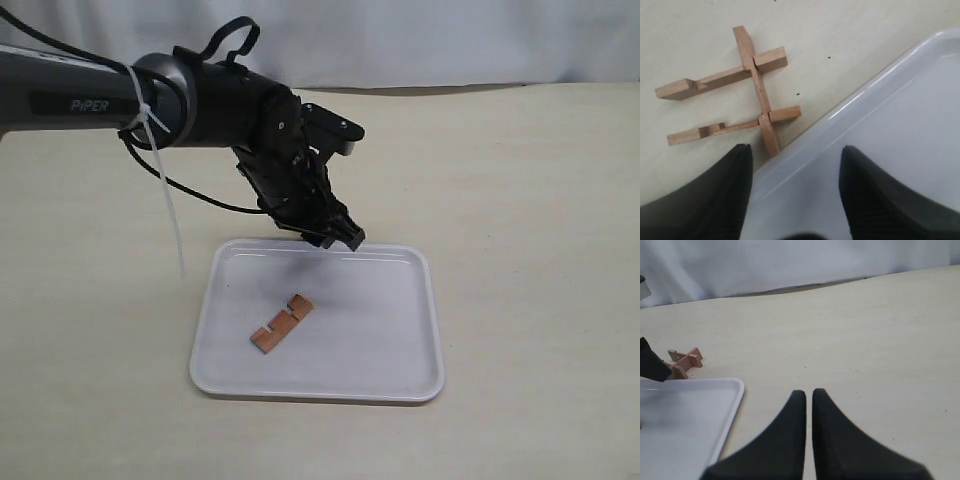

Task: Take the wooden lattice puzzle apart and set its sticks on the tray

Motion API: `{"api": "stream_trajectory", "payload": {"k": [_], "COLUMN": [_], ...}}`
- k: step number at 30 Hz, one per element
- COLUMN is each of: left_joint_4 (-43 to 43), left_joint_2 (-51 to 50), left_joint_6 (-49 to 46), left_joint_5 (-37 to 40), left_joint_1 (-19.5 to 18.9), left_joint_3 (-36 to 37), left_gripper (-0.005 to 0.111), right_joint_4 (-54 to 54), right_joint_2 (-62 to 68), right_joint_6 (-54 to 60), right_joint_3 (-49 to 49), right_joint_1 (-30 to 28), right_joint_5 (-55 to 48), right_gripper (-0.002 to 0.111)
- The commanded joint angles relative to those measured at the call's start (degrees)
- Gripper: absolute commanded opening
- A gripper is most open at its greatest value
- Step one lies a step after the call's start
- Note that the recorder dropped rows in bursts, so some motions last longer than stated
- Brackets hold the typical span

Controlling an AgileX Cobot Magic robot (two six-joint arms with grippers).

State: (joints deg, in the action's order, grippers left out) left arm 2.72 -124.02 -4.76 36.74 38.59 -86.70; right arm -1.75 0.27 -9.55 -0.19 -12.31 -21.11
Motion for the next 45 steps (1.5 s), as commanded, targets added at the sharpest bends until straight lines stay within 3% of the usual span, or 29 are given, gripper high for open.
{"api": "stream_trajectory", "payload": {"k": [1, 15, 23, 45], "left_joint_4": [-1.25, -5.06, -7.11, -6.54], "left_joint_2": [-1.12, -2.42, -2.42, -2.42], "left_joint_6": [0.63, 6.35, 8.12, 9.66], "left_joint_5": [-0.42, -2.89, -3.53, -3.06], "left_joint_1": [-0.04, -0.04, -0.04, -0.04], "left_joint_3": [-0.44, -0.44, -0.44, -0.31], "left_gripper": [0.050, 0.049, 0.025, 0.026], "right_joint_4": [-0.46, -0.01, -0.01, -0.01], "right_joint_2": [-0.27, -0.27, -0.27, -0.27], "right_joint_6": [0.42, 0.42, 0.42, 0.42], "right_joint_3": [0.19, 0.19, 0.19, 0.19], "right_joint_1": [-0.17, -0.17, -0.17, -0.17], "right_joint_5": [0.25, 0.25, 0.25, 0.25], "right_gripper": [0.004, 0.004, 0.004, 0.004]}}
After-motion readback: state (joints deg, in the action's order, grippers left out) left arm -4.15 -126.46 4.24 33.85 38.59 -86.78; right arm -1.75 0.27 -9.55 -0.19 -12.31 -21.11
